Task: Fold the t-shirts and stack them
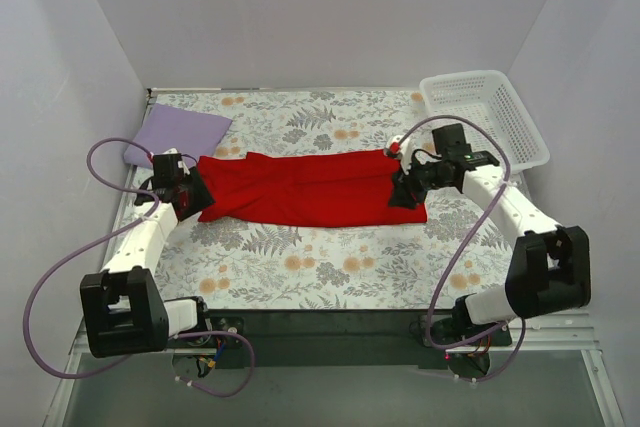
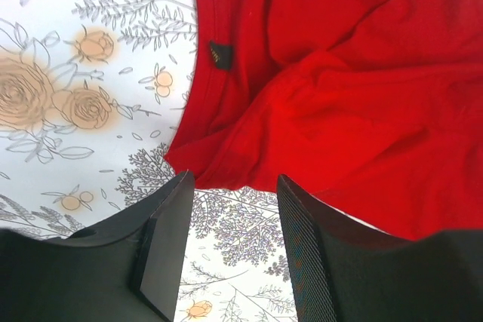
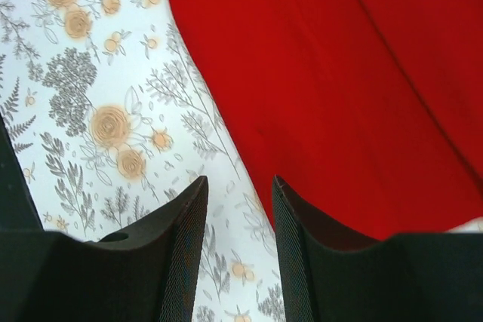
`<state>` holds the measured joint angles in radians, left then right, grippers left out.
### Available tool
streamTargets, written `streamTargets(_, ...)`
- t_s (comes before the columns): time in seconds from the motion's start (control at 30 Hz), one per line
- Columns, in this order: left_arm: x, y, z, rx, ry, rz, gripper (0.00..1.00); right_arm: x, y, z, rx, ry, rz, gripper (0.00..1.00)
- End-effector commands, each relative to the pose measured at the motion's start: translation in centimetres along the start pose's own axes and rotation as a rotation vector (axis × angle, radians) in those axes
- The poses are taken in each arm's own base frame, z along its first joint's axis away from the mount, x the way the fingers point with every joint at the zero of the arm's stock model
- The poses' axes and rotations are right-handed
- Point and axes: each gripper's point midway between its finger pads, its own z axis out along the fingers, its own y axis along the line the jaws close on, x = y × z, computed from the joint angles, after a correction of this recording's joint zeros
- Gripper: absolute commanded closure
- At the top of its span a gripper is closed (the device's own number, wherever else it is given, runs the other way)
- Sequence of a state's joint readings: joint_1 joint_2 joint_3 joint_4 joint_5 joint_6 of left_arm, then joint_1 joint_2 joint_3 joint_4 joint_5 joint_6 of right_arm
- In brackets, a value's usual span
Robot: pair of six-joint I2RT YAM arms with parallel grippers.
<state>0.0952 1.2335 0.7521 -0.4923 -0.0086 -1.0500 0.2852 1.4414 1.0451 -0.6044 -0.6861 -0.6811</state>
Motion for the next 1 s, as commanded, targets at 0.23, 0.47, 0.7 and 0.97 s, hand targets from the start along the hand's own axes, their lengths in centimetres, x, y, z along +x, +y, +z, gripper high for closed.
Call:
streamTargets(0.23,-2.4,-0.4,-2.1,0.047,-0.071,0.245,0.54,5.9,0.1,-3.8,0.047,-0.066,0.208,0.54)
streamTargets(0.47,-0.7,0.1,-0.7,0.065,-0.024,0.354,0.54,7.7,-0.9,-4.9,0.081,-0.082,0.28,0.55)
streamTargets(0.7,0.5,-0.1,0.7,0.093,0.061,0.381,0.66,8.7,-1.1,-4.8,0.074,-0.066,0.312,0.55)
streamTargets(0.97,1.2,-0.5,1.3,0.115,0.105,0.392,0.74,10.2,-2.9,-5.9,0.14,-0.054,0.404,0.55)
